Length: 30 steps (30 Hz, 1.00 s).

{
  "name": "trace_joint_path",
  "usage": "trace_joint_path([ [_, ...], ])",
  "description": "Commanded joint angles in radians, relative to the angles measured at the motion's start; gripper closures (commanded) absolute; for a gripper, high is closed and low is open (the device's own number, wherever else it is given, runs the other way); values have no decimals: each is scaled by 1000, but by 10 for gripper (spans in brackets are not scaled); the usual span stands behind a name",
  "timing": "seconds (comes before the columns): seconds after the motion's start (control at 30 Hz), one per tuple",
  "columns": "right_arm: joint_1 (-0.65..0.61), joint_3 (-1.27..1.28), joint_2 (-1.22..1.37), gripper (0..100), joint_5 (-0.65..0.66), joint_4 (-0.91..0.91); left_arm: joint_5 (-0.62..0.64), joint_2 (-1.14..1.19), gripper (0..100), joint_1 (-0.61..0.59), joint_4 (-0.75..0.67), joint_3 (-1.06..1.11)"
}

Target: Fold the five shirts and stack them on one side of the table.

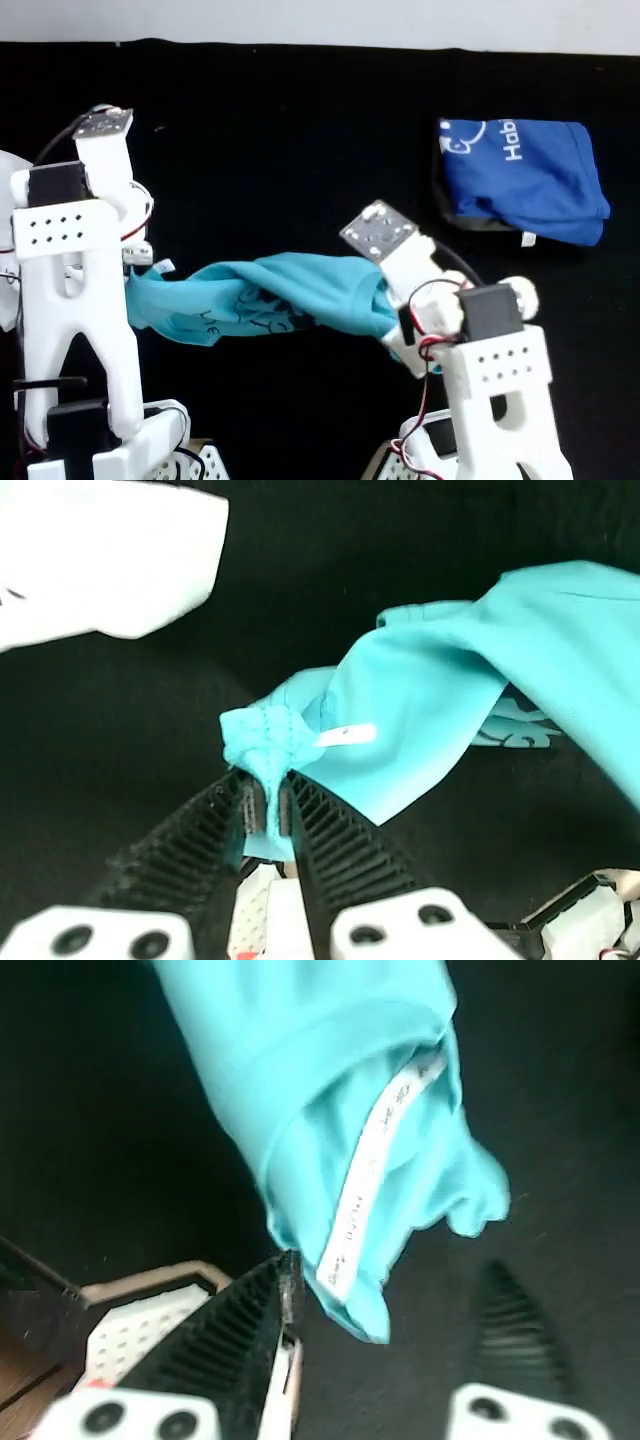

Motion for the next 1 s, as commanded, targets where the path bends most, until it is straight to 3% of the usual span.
trace_joint_path([
  [0.0, 19, -148, -4, 714, 8, 10, -8, -27, 992, -22, -8, -4],
  [0.17, 21, -265, 74, 717, -137, -101, -8, -28, 992, -59, -9, -4],
  [0.33, -5, -160, 292, 714, -333, -320, -6, -33, 992, -61, -6, -4],
  [0.63, -147, -113, 806, 723, -333, -341, -6, -33, 992, -61, -9, -4],
  [0.87, -205, -116, 848, 998, -252, -343, -6, -33, 992, -61, -9, -4],
  [0.97, -173, -136, 745, 991, -270, -318, -6, -33, 992, -61, -6, -4],
])
